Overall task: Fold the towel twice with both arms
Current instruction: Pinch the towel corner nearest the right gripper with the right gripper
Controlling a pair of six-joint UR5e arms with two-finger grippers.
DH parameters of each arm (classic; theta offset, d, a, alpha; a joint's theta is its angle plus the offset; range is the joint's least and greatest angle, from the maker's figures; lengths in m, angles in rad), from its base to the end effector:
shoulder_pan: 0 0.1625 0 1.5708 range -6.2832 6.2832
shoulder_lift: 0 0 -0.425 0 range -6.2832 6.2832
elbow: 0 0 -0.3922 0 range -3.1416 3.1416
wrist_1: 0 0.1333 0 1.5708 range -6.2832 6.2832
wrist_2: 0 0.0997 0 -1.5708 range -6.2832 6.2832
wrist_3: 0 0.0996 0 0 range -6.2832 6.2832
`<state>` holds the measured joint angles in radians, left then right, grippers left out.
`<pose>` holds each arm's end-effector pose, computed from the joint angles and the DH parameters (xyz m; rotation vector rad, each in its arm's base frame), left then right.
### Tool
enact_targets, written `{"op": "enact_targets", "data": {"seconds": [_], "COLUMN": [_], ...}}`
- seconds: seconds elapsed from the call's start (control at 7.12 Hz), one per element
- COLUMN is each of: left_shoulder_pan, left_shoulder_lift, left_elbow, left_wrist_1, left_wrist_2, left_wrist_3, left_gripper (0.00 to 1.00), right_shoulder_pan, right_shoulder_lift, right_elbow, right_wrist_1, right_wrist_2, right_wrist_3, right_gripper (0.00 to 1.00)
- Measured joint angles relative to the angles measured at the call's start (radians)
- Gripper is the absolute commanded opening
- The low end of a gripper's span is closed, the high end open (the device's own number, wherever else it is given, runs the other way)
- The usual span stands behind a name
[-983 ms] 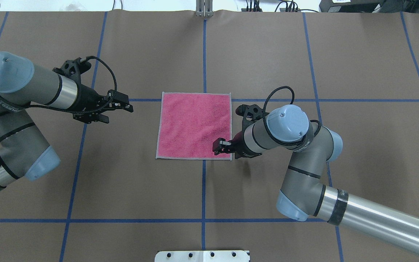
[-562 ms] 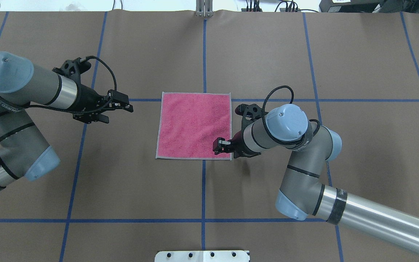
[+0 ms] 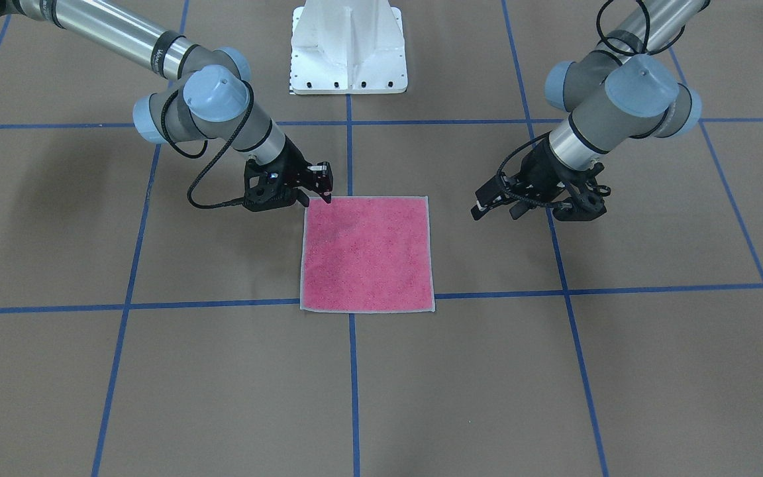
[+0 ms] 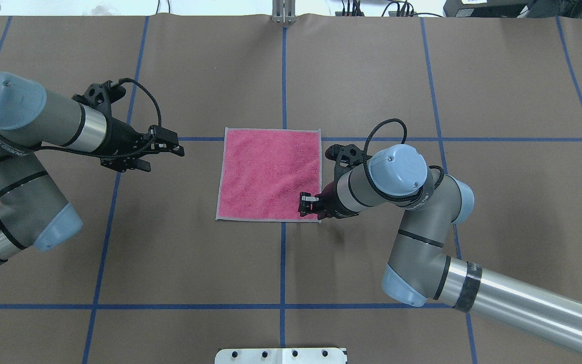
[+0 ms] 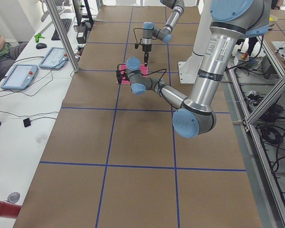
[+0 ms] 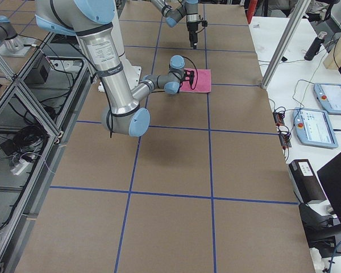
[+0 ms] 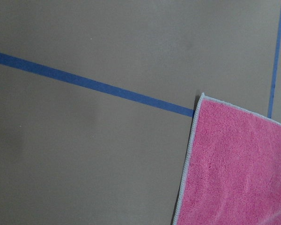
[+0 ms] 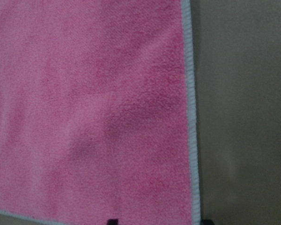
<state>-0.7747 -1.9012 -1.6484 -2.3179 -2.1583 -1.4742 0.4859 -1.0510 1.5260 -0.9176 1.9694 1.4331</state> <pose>0.3841 -0.4853 0.3512 0.0013 1.2318 -0.2515 -0.5620 -0.4038 0.3012 0.0032 -1.1654 0.0831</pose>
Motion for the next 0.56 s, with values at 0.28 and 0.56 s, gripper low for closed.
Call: {"op": "enact_targets", "data": {"seconds": [0.28,0.56], "left_shoulder_pan": [0.0,0.0], "left_shoulder_lift": [0.001,0.001], "left_elbow": [0.0,-0.001], "left_wrist_1": [0.0,0.0], "left_wrist_2": [0.0,0.0], "left_wrist_3": [0.0,0.0], "left_gripper": [1.0,1.0], "right_shoulder_pan": [0.0,0.0], "right_shoulder_lift": [0.0,0.0], "right_elbow": [0.002,0.002], "right_wrist_1": [0.0,0.0], "right_wrist_2": [0.0,0.001], "right_wrist_3": [0.001,0.0], "right_gripper": [0.12,0.43]}}
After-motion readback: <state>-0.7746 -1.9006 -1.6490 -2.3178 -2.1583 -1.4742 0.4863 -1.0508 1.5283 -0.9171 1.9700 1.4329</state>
